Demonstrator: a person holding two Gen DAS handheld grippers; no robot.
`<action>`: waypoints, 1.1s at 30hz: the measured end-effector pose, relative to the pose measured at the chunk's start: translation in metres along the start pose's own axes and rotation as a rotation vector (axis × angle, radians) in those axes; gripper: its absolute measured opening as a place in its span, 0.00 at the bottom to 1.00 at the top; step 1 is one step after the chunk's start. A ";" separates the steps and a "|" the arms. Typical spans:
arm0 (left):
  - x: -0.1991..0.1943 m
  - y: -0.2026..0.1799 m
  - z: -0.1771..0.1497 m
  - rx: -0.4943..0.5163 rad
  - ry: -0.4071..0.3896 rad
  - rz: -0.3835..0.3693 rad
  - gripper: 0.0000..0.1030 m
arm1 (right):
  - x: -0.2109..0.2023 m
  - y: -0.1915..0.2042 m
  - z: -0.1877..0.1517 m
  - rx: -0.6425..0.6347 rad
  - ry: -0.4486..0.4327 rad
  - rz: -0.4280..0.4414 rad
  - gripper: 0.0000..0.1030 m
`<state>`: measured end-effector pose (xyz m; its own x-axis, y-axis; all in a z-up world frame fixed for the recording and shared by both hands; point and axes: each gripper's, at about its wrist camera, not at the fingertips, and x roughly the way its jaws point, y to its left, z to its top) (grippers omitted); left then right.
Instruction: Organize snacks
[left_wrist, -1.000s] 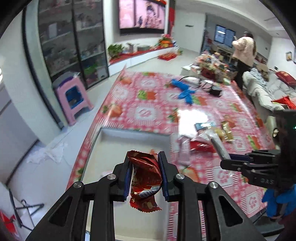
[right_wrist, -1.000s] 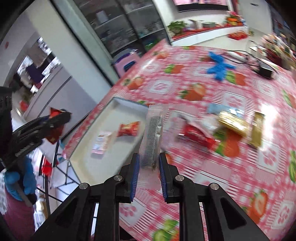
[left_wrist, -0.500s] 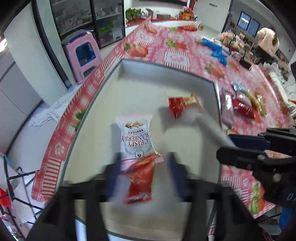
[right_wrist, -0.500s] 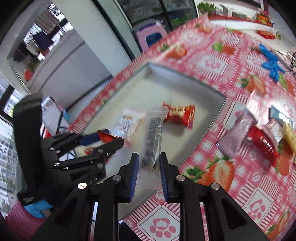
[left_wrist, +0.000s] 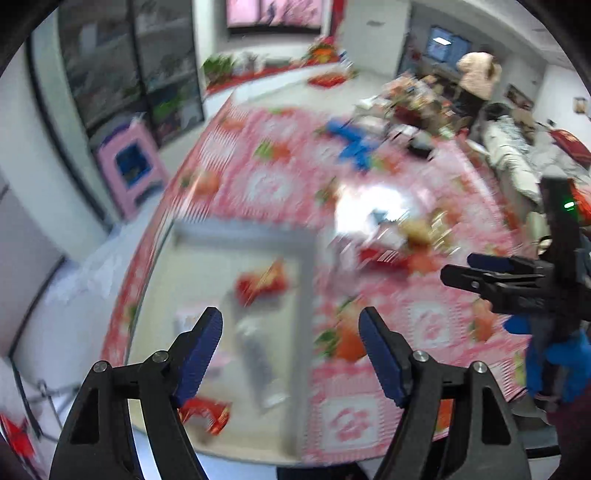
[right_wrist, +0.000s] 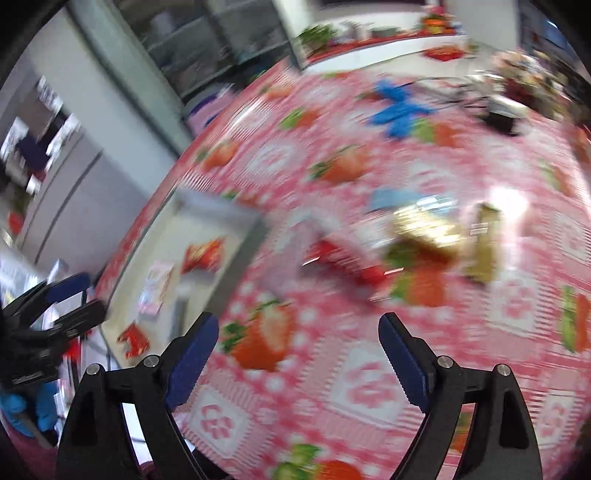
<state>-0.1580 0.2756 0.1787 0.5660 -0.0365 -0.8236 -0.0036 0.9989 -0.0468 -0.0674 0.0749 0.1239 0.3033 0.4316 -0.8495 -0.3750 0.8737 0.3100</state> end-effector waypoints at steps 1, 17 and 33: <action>-0.010 -0.012 0.014 0.018 -0.034 -0.005 0.81 | -0.016 -0.018 0.005 0.039 -0.033 -0.010 0.87; 0.160 -0.127 0.026 0.214 0.103 0.101 0.90 | -0.004 -0.156 0.021 0.313 -0.009 -0.191 1.00; 0.233 -0.101 0.022 0.164 0.121 0.146 0.98 | 0.082 -0.170 0.049 0.250 -0.046 -0.369 0.79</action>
<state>-0.0073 0.1669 0.0042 0.4668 0.1148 -0.8769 0.0611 0.9850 0.1615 0.0641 -0.0273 0.0222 0.4179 0.0856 -0.9044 -0.0126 0.9960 0.0884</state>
